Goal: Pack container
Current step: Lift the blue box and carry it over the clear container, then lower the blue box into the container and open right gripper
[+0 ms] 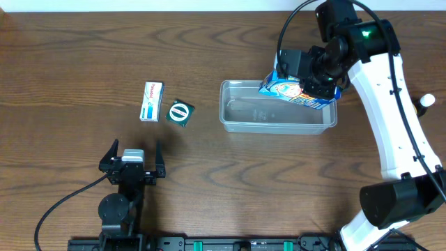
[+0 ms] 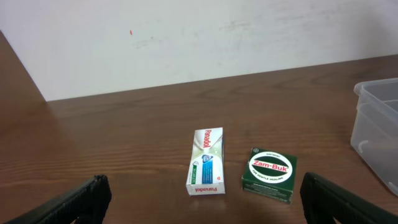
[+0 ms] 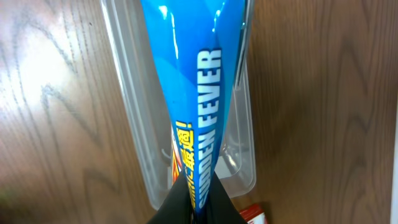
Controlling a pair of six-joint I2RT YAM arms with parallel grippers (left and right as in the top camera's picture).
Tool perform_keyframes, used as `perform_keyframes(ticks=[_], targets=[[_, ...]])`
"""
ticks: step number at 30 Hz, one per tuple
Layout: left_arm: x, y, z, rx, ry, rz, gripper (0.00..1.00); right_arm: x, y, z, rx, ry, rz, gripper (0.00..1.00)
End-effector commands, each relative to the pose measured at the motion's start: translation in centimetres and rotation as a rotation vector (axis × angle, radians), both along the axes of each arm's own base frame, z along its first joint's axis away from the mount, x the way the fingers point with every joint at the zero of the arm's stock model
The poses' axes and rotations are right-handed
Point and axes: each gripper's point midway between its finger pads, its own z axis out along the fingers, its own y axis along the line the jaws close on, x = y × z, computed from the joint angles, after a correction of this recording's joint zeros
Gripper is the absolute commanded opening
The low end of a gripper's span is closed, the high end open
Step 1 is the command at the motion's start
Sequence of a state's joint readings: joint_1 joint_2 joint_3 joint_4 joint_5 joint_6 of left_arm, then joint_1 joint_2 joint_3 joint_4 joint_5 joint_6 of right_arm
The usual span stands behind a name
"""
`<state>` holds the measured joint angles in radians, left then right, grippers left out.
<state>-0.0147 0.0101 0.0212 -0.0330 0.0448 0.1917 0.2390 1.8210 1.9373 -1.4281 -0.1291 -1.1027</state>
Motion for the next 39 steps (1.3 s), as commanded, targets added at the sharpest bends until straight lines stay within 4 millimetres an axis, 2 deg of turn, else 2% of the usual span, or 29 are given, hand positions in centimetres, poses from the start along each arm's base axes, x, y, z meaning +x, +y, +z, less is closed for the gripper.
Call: perform_keyframes(ticks=[1,10,23,32,39], targets=[[-0.1,0.5,-1.6,0.017,0.048,0.027,0.98,-0.1,0.4,-1.2,-0.001,0.018,0.054,0.04],[-0.1,0.5,-1.6,0.017,0.048,0.027,0.98,-1.2,-1.4,-4.9,-0.106,0.096,0.035,0.04],[-0.1,0.5,-1.6,0.017,0.048,0.027,0.98,-1.5,-2.5,-9.7,-0.167,0.122,0.028,0.03],[-0.1,0.5,-1.6,0.017,0.048,0.027,0.98,-1.9,-2.3,-10.2,-0.164,0.137,0.033,0.02],[-0.1,0.5,-1.6,0.017,0.048,0.027,0.98,-2.9,-1.0,-10.5,-0.095,0.182,0.05,0.02]])
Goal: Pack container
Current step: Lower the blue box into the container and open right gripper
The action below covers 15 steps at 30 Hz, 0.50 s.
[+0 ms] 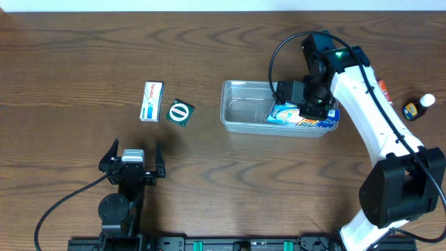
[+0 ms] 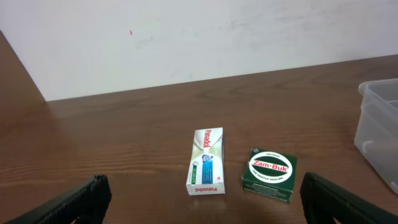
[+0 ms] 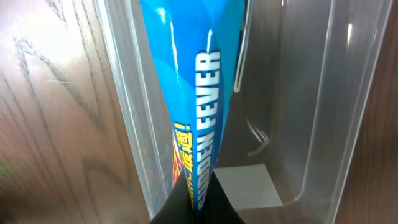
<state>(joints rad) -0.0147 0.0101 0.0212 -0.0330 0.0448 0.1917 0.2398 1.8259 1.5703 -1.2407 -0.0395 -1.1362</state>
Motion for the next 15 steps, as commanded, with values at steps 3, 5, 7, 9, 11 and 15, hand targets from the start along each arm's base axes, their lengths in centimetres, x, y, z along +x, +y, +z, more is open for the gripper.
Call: perform_keyframes(ticks=[3,5,7,9,11,15], targets=[[-0.1,0.5,-1.6,0.017,0.048,0.027,0.98,-1.1,1.5,-0.7,0.068,0.05,0.027,0.02],[-0.1,0.5,-1.6,0.017,0.048,0.027,0.98,-1.3,1.5,-0.9,0.068,0.057,0.027,0.02],[-0.1,0.5,-1.6,0.017,0.048,0.027,0.98,-1.3,1.5,-1.1,0.068,0.058,0.027,0.03],[-0.1,0.5,-1.6,0.017,0.048,0.027,0.98,-1.3,1.5,-1.3,0.068,0.057,0.027,0.03],[-0.1,0.5,-1.6,0.017,0.048,0.027,0.98,-1.3,1.5,-1.5,0.069,0.058,0.027,0.03],[-0.1,0.5,-1.6,0.017,0.048,0.027,0.98,-1.7,1.4,-2.1,0.069,0.072,0.027,0.04]])
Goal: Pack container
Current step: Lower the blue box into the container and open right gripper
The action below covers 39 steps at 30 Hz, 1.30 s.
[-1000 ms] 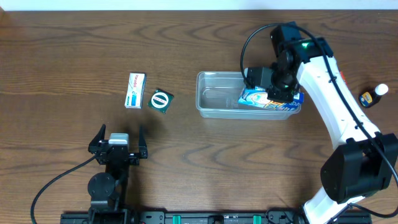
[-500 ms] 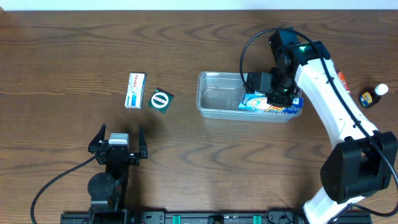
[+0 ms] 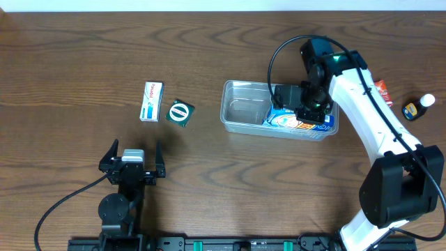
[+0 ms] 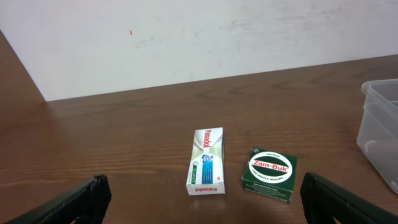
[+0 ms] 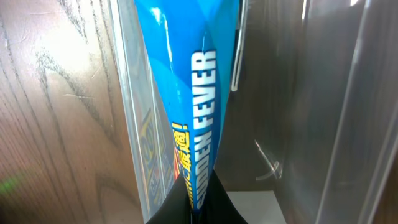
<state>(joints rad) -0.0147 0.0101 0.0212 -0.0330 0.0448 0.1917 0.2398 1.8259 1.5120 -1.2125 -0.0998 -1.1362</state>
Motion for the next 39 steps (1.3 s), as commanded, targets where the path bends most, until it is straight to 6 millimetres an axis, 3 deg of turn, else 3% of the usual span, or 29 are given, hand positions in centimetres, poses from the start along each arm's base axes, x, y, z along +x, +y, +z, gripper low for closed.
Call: perform_keyframes(ticks=[1,7,16,27,39], targets=[[-0.1,0.5,-1.6,0.017,0.048,0.027,0.98,-0.7,0.6,-0.9,0.018,0.029,0.024,0.05],[-0.1,0.5,-1.6,0.017,0.048,0.027,0.98,-0.6,0.7,-1.4,0.019,0.023,0.024,0.09],[-0.1,0.5,-1.6,0.017,0.048,0.027,0.98,-0.6,0.7,-1.4,0.02,0.022,0.024,0.29],[-0.1,0.5,-1.6,0.017,0.048,0.027,0.98,0.7,1.0,-1.3,0.033,-0.026,-0.015,0.38],[-0.1,0.5,-1.6,0.017,0.048,0.027,0.98,2.4,1.1,-1.1,0.035,-0.094,-0.063,0.4]])
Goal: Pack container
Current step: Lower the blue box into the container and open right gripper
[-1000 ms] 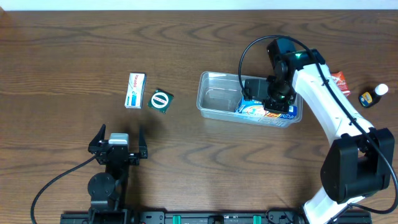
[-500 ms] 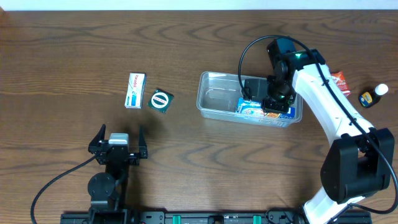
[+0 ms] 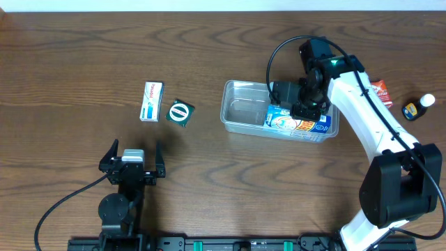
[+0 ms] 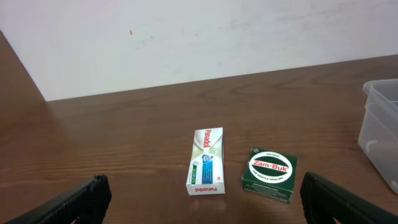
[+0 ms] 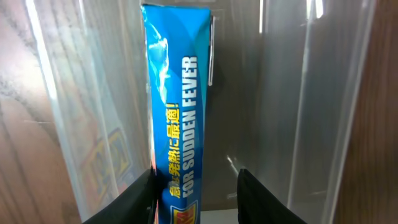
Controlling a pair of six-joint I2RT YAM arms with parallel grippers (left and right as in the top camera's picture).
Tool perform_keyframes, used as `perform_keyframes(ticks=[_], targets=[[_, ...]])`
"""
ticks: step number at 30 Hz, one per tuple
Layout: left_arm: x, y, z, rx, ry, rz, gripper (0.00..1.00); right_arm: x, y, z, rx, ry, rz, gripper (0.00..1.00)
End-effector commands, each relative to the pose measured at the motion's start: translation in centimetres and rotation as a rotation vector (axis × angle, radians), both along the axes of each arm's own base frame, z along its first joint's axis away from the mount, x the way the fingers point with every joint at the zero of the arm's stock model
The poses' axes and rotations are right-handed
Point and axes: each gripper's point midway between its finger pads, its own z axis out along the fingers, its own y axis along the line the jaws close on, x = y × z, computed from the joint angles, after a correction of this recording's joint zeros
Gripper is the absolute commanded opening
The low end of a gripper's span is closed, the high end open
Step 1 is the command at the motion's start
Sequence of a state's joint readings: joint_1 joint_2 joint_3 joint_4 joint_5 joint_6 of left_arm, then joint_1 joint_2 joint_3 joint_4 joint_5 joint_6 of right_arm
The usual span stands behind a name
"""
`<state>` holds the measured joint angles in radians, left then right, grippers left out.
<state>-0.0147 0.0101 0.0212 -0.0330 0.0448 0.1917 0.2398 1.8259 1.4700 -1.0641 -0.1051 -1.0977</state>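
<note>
The clear plastic container (image 3: 240,111) sits right of the table's centre. A blue fever-patch box (image 3: 296,122) rests on edge in its right end. My right gripper (image 3: 301,104) reaches down into the container over the box. In the right wrist view the gripper (image 5: 194,199) is open, and the blue box (image 5: 177,124) stands beside its left finger. A white Panadol box (image 3: 151,101) and a green Zam-Buk box (image 3: 180,112) lie on the table to the left. My left gripper (image 3: 132,166) rests open near the front edge, short of both boxes.
A red packet (image 3: 380,89) and a small bottle (image 3: 417,107) lie at the far right, beyond the right arm. The left wrist view shows the Panadol box (image 4: 206,162), the Zam-Buk box (image 4: 270,174) and the container's end wall (image 4: 379,130).
My right gripper has opened and let go of the blue box, which now stands inside the container's right end. The left arm and the two small boxes have not moved.
My right gripper first held the blue box tilted above the container's right end. It then had the box down inside the container, still shut on it, and a little lower at the last earlier moment. Now the gripper is open around the box.
</note>
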Motion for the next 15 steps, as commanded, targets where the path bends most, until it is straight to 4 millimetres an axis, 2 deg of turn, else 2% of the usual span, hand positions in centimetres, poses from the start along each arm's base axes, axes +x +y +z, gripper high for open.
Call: perform_keyframes(ticks=[1,9,15], targets=[[-0.1,0.5,-1.6,0.017,0.048,0.027,0.98,0.4,0.4,-0.3,0.007,-0.007,-0.045,0.4],[-0.1,0.5,-1.6,0.017,0.048,0.027,0.98,3.3,0.1,0.3,0.021,-0.111,-0.231,0.4],[-0.1,0.5,-1.6,0.017,0.048,0.027,0.98,4.4,0.6,0.6,0.073,-0.134,-0.354,0.4]])
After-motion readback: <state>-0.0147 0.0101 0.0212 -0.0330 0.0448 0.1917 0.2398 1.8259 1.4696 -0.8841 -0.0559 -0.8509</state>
